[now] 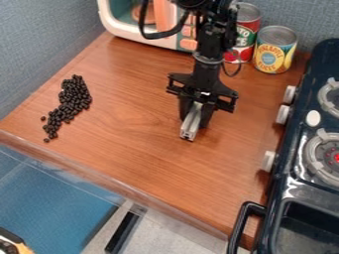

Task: Sweep into pile

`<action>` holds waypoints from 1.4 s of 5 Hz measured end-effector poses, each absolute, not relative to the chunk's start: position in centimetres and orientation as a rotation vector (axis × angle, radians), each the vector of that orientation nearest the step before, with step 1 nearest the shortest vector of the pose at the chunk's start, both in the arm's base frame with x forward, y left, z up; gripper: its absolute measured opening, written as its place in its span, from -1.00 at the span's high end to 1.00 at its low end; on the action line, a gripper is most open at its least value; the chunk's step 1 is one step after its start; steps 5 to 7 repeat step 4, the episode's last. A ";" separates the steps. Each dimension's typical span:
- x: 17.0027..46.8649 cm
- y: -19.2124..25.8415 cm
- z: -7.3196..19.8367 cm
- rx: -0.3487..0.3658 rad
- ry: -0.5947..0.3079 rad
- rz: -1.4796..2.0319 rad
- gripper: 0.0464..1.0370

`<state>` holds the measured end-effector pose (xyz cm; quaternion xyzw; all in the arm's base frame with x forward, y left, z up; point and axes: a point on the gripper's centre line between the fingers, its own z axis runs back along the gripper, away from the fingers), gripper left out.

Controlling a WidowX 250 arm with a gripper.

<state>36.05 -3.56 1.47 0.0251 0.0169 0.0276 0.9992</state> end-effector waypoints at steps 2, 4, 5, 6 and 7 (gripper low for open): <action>37.1 -4.7 1.7 0.073 0.005 0.014 -0.44; 35.1 -3.3 7.2 0.057 -0.136 0.001 -0.94; 35.1 -3.3 7.2 0.057 -0.136 0.001 -0.94; 35.1 -3.3 7.2 0.057 -0.136 0.001 -0.94; 35.1 -3.3 7.2 0.057 -0.136 0.001 -0.94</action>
